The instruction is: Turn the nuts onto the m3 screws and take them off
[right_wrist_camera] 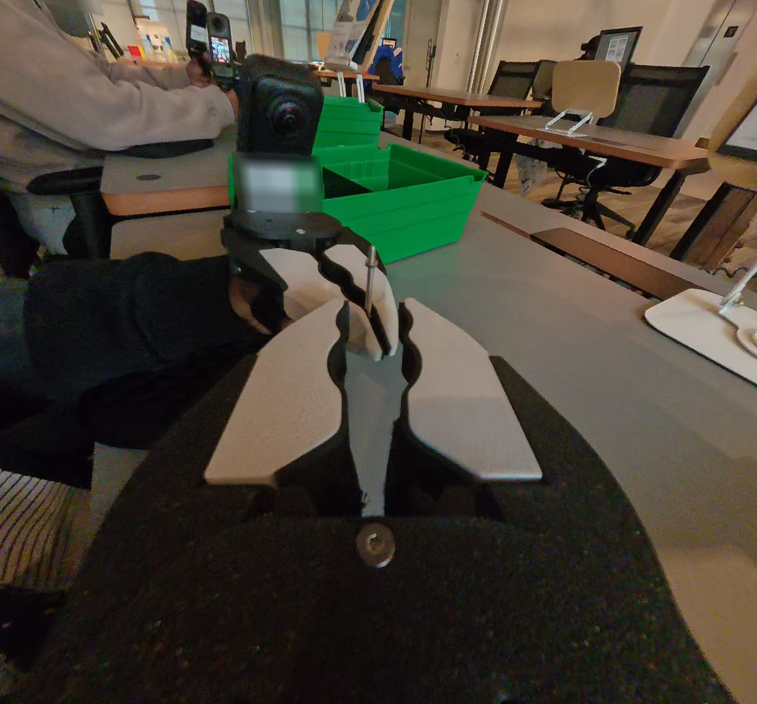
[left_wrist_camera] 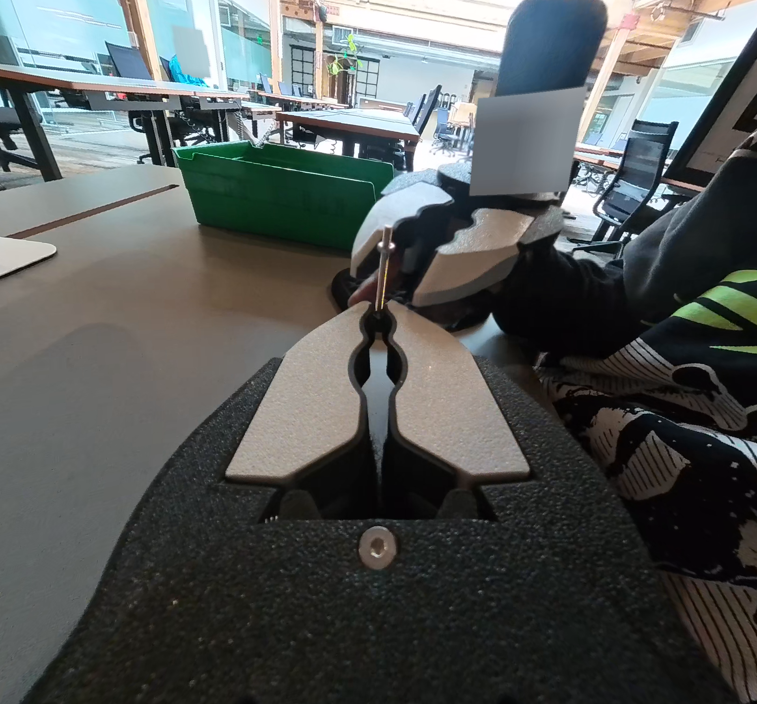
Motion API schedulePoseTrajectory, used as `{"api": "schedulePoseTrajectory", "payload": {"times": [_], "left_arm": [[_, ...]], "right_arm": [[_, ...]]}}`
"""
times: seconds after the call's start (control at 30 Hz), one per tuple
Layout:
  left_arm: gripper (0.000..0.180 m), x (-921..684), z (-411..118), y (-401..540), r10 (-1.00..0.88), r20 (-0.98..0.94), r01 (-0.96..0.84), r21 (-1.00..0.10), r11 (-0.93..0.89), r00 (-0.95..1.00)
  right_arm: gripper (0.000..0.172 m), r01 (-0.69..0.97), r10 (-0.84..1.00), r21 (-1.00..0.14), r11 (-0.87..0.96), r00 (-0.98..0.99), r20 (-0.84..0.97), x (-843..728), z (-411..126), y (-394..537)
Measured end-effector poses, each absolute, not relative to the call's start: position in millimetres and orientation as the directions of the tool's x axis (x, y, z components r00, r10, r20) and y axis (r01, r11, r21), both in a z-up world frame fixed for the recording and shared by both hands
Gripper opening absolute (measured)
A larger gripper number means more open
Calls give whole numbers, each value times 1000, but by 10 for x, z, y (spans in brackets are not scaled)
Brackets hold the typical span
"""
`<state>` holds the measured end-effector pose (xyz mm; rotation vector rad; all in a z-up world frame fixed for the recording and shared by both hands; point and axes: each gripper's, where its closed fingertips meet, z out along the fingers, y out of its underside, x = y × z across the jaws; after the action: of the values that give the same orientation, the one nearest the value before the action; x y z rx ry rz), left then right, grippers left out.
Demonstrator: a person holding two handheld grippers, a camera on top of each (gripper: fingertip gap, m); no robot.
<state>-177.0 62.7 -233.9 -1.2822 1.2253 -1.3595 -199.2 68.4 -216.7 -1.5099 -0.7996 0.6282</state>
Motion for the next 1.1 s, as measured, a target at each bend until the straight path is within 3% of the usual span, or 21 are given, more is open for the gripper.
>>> {"api": "schedulePoseTrajectory", "payload": {"times": [0.33,0.47,0.5,0.63,0.83,0.97,1.1], "left_arm": [[2,-1769,-2337,618,-987,131,-30,-991,-129,-90],[3,-1773,-2318,592,-988,116,-20,-993,-115,-101],[6,-1774,-2313,603,-989,113,-15,-994,-112,-90],[45,-1765,-2314,643,-993,106,-18,-994,-105,-50],[62,-1757,-2321,710,-993,117,-21,-993,-117,-2],[64,-1752,-2327,711,-994,105,-28,-994,-106,9],[67,-1748,-2326,704,-996,87,-32,-996,-88,15]], "right_arm": [[1,103,794,-995,0,604,62,-2085,-2113,729],[1,111,803,-994,-8,593,60,-2092,-2093,705],[1,102,811,-995,-21,583,43,-2091,-2084,692],[1,55,803,-997,-57,596,-13,-1957,-1949,710],[1,111,649,-989,-98,760,21,-1045,-1509,954],[1,285,394,-907,-311,907,150,281,-1439,1277],[1,240,220,-722,-649,968,124,1521,-1728,1504]]}}
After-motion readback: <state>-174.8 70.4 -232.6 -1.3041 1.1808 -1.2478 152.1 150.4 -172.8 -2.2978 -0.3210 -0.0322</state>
